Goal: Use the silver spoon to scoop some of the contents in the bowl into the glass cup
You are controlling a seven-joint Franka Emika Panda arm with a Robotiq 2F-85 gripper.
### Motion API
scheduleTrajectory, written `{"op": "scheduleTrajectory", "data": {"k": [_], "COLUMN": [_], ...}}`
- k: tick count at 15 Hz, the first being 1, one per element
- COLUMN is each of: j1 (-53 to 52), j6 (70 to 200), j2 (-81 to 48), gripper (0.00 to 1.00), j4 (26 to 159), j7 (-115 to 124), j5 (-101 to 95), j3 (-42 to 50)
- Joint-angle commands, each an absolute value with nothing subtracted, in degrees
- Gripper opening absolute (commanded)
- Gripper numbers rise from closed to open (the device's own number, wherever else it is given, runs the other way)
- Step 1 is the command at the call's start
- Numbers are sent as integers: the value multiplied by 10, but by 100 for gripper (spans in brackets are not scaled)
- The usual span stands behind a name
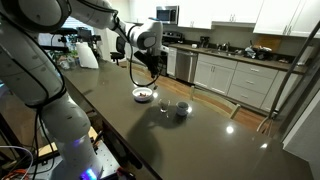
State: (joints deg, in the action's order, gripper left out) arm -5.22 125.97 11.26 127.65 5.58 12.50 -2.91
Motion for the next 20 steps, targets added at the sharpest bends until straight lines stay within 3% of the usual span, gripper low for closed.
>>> {"op": "scheduleTrajectory", "data": {"k": [1, 20], "j1": [-63, -89], "j6": [1257, 1266], "j2": [116, 39], "gripper": [4, 4], "j4": [1284, 1281], "j7": [26, -4], "j5": [148, 153], "j3": [-36, -64]}}
